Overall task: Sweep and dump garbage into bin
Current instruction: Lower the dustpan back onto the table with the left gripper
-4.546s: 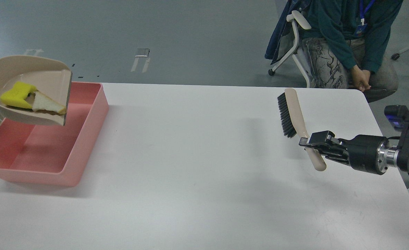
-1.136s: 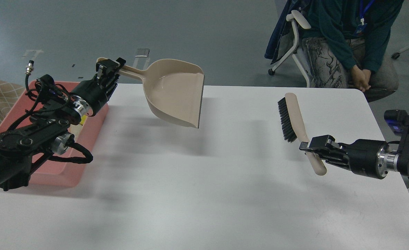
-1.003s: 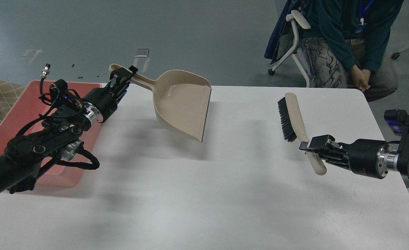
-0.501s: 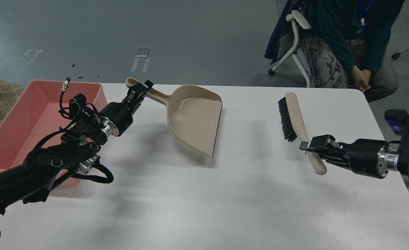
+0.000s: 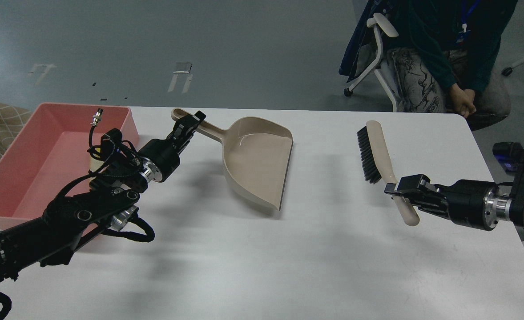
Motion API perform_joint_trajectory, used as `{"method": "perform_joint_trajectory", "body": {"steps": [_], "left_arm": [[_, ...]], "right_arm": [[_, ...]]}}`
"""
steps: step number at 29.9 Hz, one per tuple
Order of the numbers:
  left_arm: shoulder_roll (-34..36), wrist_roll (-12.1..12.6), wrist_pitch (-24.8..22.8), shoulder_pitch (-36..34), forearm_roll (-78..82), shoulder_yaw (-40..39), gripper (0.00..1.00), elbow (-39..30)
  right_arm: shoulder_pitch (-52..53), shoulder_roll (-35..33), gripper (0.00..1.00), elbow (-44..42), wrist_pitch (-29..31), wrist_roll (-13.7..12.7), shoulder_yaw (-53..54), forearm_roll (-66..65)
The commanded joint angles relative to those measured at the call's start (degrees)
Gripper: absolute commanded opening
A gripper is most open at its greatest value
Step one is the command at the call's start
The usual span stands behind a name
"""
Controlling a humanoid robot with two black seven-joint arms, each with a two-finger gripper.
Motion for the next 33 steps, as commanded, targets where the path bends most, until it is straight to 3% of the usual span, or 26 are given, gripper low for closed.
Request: {"method": "perform_joint_trajectory", "body": {"steps": [1, 22, 27, 33], "left_arm": [[-0.3, -0.2, 0.9, 0.8, 1.3, -0.1, 0.00, -0.1], [-0.3, -0.1, 1.0, 1.5, 1.2, -0.1, 0.01, 0.3], [-0.3, -0.1, 1.4, 1.5, 1.2, -0.2, 0.30, 0.3], [-0.4, -0.2, 2.3, 1.6, 1.2, -0.1, 0.43, 0.3]], "right_arm": [[0.0, 0.0, 0.00, 0.1, 0.0, 0.0, 0.0, 0.0], [0.0, 0.0, 0.00, 0.1, 0.0, 0.0, 0.2, 0.0], [0.0, -0.1, 0.00, 0.1, 0.0, 0.0, 0.2, 0.0], [0.0, -0.1, 0.00, 0.2, 0.0, 0.0, 0.2, 0.0]]}}
